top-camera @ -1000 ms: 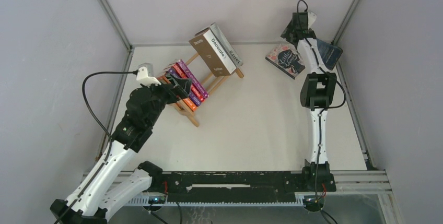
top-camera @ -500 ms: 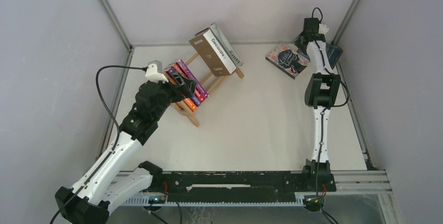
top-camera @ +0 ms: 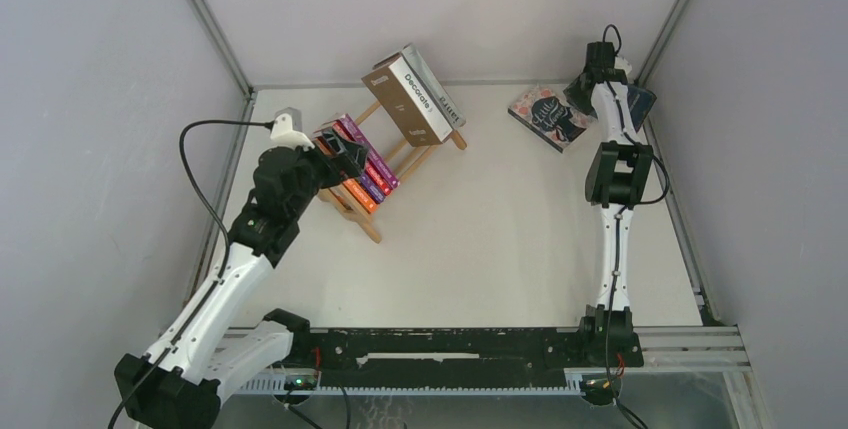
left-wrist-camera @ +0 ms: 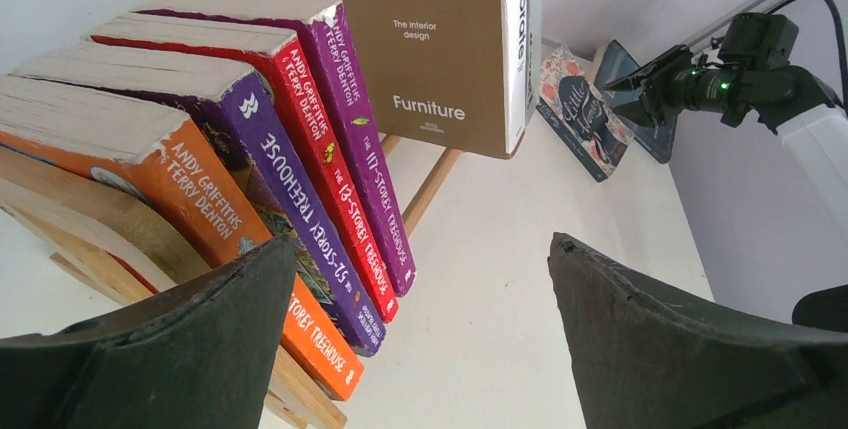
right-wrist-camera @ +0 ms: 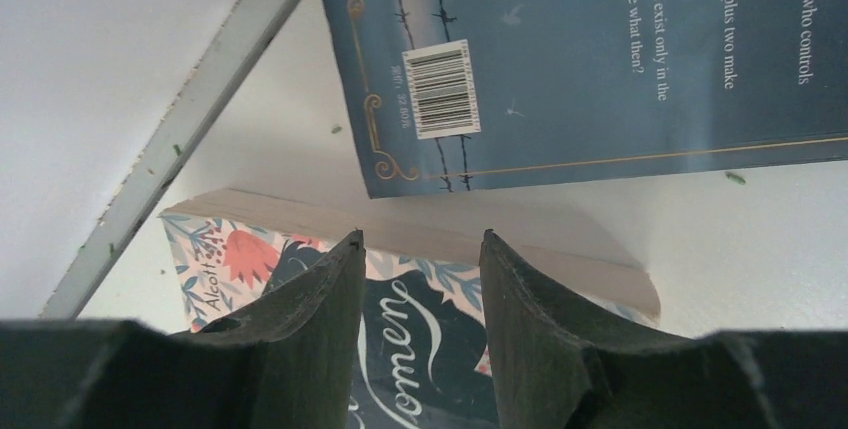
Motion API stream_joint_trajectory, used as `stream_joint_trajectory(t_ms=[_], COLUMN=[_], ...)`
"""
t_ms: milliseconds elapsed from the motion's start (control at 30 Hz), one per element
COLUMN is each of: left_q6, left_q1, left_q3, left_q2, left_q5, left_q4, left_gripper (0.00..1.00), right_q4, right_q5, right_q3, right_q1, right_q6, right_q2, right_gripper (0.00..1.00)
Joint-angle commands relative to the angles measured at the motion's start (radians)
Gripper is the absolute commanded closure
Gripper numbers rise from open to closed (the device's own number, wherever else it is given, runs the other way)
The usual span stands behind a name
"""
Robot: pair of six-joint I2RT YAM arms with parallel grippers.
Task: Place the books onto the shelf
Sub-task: Adjust the book at the center of the board.
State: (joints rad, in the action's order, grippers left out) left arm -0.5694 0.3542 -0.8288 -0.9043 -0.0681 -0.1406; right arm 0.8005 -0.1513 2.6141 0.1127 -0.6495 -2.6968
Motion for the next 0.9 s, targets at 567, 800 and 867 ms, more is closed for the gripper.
stream_joint_trajectory(t_ms=[567,800,867], left_q6=[-0.017,-0.009,-0.009], left_q1=[-0.073,-0.075,-0.075], left_q3=[-0.006,0.014,0.021], left_q2=[0.11,0.207,0.236], left_q5=[0.091,0.081,0.078], left_q4=[0.007,-0.058,-0.073], left_gripper=[0.0,0.0,0.0], right_q4=[0.142,0.176,0.18], right_q5=[0.101,0.128,0.126], right_q3=[0.027,-0.05,-0.071], right_q1=[-0.05,-0.096,-0.108], right_q6=[-0.001,0.017,0.023], right_q2=[-0.018,0.028,0.048], right_gripper=[0.48,0.47,0.46])
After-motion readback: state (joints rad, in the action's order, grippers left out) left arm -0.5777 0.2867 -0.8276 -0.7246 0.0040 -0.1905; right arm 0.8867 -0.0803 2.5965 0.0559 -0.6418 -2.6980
